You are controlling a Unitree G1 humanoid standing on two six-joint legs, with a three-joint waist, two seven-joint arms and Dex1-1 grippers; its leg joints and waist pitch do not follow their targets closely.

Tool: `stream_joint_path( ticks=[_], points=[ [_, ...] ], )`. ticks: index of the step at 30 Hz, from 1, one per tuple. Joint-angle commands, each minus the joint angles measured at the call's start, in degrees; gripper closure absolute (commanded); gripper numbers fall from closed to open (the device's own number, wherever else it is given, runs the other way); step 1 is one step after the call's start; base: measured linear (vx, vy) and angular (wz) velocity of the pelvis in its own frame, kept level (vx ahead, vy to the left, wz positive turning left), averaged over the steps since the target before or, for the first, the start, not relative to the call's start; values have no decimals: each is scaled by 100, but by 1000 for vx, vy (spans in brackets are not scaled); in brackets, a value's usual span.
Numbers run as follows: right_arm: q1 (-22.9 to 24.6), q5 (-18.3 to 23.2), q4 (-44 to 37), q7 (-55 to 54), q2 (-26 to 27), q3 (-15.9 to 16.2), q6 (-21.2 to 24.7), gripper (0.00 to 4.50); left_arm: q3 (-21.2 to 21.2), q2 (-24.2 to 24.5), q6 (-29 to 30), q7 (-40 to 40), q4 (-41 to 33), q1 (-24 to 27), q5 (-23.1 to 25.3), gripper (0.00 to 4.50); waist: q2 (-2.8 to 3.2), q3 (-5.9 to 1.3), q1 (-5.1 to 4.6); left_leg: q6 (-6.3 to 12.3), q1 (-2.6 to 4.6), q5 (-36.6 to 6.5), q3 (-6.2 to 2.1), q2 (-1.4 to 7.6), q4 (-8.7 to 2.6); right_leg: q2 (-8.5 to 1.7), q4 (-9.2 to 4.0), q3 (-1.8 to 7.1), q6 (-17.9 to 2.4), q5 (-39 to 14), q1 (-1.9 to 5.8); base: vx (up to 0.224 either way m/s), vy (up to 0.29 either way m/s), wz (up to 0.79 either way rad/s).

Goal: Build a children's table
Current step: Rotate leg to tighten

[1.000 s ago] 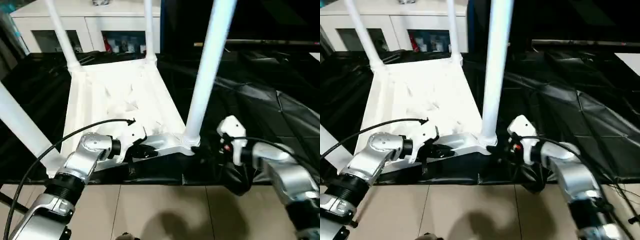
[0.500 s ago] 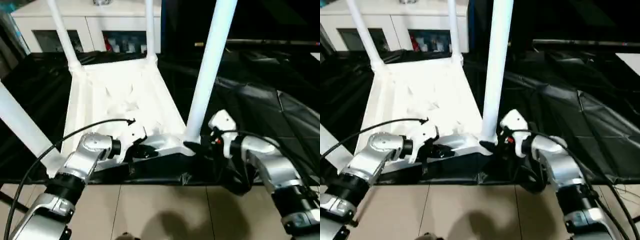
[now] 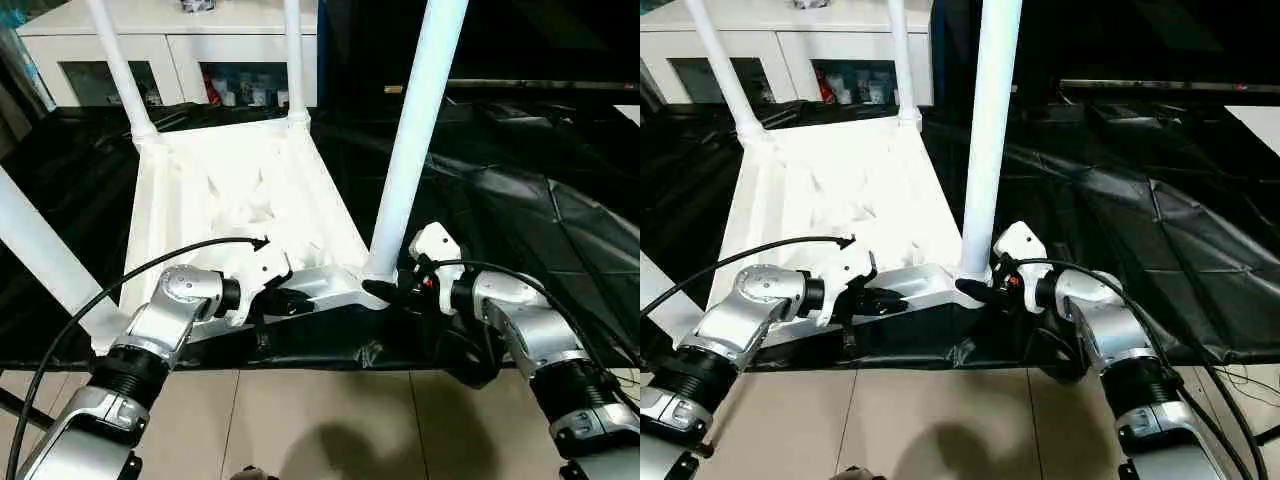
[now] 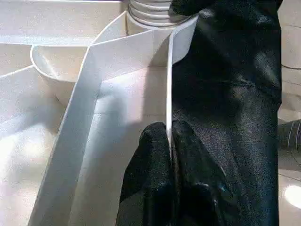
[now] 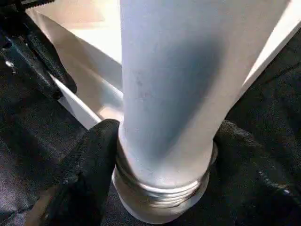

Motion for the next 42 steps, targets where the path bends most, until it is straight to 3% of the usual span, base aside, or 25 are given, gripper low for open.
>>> stream_joint_path(
  ticks=[1, 2, 5, 6, 7, 8, 10, 11, 12, 15, 16, 17, 19, 21, 23, 26, 29, 35, 42],
  points=[
    [-64, -145, 317, -329, 108, -43, 68, 176, 243, -105, -123, 348, 135, -119, -37, 450, -106, -405, 14, 227, 123, -992, -115, 161, -372, -389, -487, 243, -1155, -1098, 284, 0, 0, 0],
    [-74, -154, 401, -458, 160, -80, 91, 177, 260, -148, -136, 487, 196, -142, -5, 450, -108, -394, 3, 207, 128, -1043, -115, 158, -381, -387, -501, 242, -1145, -1182, 278, 0, 0, 0],
    [-119, -127, 803, -1582, 594, -411, 319, 177, 376, -497, 70, 1295, 474, -311, 100, 450, -109, -320, -42, 5, 203, -1530, -125, 144, -426, -410, -623, 244, -974, -2150, 248, 0, 0, 0],
    [-148, -104, 975, -2084, 793, -552, 422, 178, 442, -673, 171, 1605, 579, -402, 96, 450, -74, -320, -57, -98, 228, -1662, -149, 153, -447, -425, -642, 244, -912, -2398, 251, 0, 0, 0],
    [-176, -95, 1101, -2463, 941, -645, 490, 178, 449, -793, 251, 1828, 667, -487, 135, 450, -93, -334, -63, -135, 242, -1740, -162, 154, -459, -429, -657, 239, -848, -2485, 256, 0, 0, 0],
    [-203, -127, 1181, -2711, 1059, -659, 519, 178, 438, -900, 327, 2066, 780, -586, 202, 450, -78, -331, -71, -153, 261, -1752, -154, 152, -458, -424, -666, 251, -844, -2464, 229, 0, 0, 0],
    [-334, -192, 1365, -3413, 1431, -710, 574, 178, 420, -1204, 411, 2747, 1160, -886, 361, 450, -84, -349, -73, -167, 257, -1701, -160, 143, -463, -416, -667, 246, -835, -2338, 249, 0, 0, 0],
    [-369, -188, 1396, -3523, 1505, -725, 586, 178, 425, -1261, 429, 2867, 1230, -941, 377, 450, -23, -347, -80, -186, 287, -1755, -147, 144, -464, -399, -680, 260, -858, -2239, 204, 0, 0, 0],
    [-505, -172, 1514, -3798, 1730, -774, 594, 178, 457, -1426, 396, 3202, 1445, -1091, 433, 450, -47, -346, -83, -184, 282, -1776, -156, 141, -470, -403, -673, 251, -880, -2200, 226, 0, 0, 0],
    [-683, -360, 1622, -3785, 1993, -553, 399, 178, 315, -1584, 276, 3310, 1596, -1178, 588, 450, -43, -379, -54, -109, 239, -1594, -162, 131, -481, -419, -658, 243, -908, -1843, 287, 0, 0, 0],
    [-703, -406, 1606, -3617, 2065, -455, 247, 178, 264, -1615, 239, 3297, 1612, -1182, 634, 450, -42, -386, -37, -57, 244, -1531, -155, 136, -474, -420, -646, 251, -924, -1670, 274, 0, 0, 0],
    [-701, -414, 1583, -3483, 2104, -408, 127, 143, 241, -1628, 224, 3289, 1617, -1181, 658, 450, -55, -388, -42, -5, 215, -1481, -157, 128, -475, -422, -629, 247, -946, -1546, 299, 0, 0, 0],
    [-679, -388, 1519, -3307, 2108, -378, 21, 122, 238, -1619, 196, 3272, 1618, -1169, 662, 450, -61, -397, -35, 76, 213, -1428, -152, 127, -470, -435, -624, 243, -966, -1481, 305, 0, 0, 0],
    [-642, -377, 1413, -3062, 2022, -342, -84, 99, 226, -1541, 95, 3138, 1567, -1109, 657, 450, -65, -395, -35, 129, 193, -1465, -159, 126, -473, -444, -630, 231, -943, -1610, 321, 0, 0, 0],
    [-645, -354, 1335, -2797, 1828, -386, -94, 89, 227, -1416, -60, 2862, 1542, -1027, 613, 450, -116, -394, -93, 155, 122, -1394, -177, 118, -493, -436, -617, 208, -858, -1603, 367, 0, 0, 0],
    [-635, -366, 1193, -2467, 1512, -365, -134, 89, 179, -1216, -340, 2383, 1408, -881, 569, 450, -112, -397, -165, 206, 71, -1274, -195, 120, -494, -432, -590, 193, -882, -1475, 389, 0, 0, 0],
    [-551, -229, 870, -1588, 997, -362, -96, 89, 158, -873, -513, 1649, 1138, -630, 449, 450, -111, -401, -128, 287, 142, -1275, -165, 130, -452, -444, -606, 223, -980, -1395, 344, 0, 0, 0],
    [-417, -224, 501, -164, 220, -172, -208, 89, 181, -418, -411, 308, 379, -176, -168, 450, -91, -409, -50, 409, 158, -1037, -118, 178, -431, -408, -509, 217, -1326, -841, 310, 0, 0, 0],
    [-347, -212, 294, 617, -151, 74, -107, 89, 173, -154, -171, -317, -81, 38, -384, 450, -119, -401, 28, 429, 178, -1051, -94, 187, -433, -418, -498, 231, -1363, -823, 299, 0, 0, 0]
  ],
)
